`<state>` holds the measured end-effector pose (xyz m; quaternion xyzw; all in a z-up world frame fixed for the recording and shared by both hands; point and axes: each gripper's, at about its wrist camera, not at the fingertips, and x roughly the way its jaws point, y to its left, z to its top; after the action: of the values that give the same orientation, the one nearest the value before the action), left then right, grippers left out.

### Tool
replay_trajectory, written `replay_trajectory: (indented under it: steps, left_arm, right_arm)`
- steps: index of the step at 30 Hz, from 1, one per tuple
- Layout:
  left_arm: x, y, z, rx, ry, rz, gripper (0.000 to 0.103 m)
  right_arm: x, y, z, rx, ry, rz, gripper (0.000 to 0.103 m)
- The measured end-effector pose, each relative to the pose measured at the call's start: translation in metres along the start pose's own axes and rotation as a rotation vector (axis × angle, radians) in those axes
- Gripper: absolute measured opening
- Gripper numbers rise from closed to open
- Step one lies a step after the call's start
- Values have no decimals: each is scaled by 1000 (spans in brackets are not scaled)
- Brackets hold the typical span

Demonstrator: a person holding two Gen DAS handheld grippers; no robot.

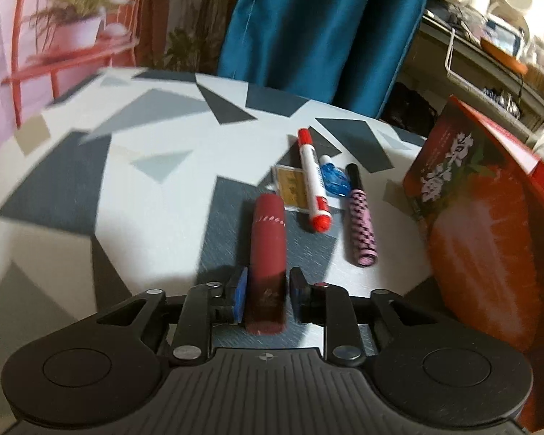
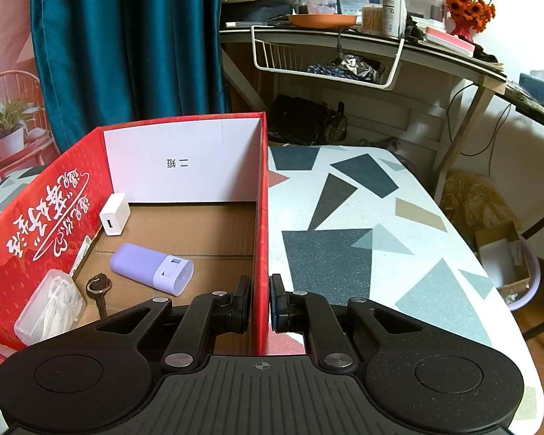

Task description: Organize rigid objects

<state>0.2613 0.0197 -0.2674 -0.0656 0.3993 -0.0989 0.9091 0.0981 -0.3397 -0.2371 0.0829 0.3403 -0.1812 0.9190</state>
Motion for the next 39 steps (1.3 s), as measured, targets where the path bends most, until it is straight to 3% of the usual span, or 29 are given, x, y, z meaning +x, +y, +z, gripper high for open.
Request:
replay_trajectory:
  steps: [2,8,11,15,17,19,21,22,24,27,35,39]
  left_arm:
    - [-2,-2,-2,-34,11,-39,39]
    - [3,-21,-5,-46,45,-143,43]
    - [7,-31,-7,-36,47,-205,52]
    - [16,-53,-5,105,19,-247,59]
    - [19,-61,-4,202,5,-226,63]
    - [16,-63,-4,271,-11,-211,75]
    - [10,-61,-3,336,-35,-198,97]
    - [7,-59,-3,370,-48,-182,100]
    - [9,-58,2,455,-52,-138,103]
    - [17,-51,9,535,-33,-135,103]
    - [43,-39,35,458,-11,-163,103]
    - [56,-42,35,495,17,-165,103]
  right_arm:
    - [0,0,0,0,0,-1,10]
    - [0,0,0,0,0,0,10]
    - [0,0,0,0,0,0,10]
    - [0,0,0,-4,2,-1,10]
    - [-1,0,0,-4,2,-1,10]
    - [-1,0,0,-5,3,1,10]
    - [-1,0,1,-4,2,1,11]
    - [-1,0,1,-5,2,0,11]
    - [-1,1,1,-6,1,-1,11]
    - [-1,1,1,-5,1,-1,11]
    - [0,3,1,-7,3,-1,11]
    - [1,2,1,-10,4,-2,11]
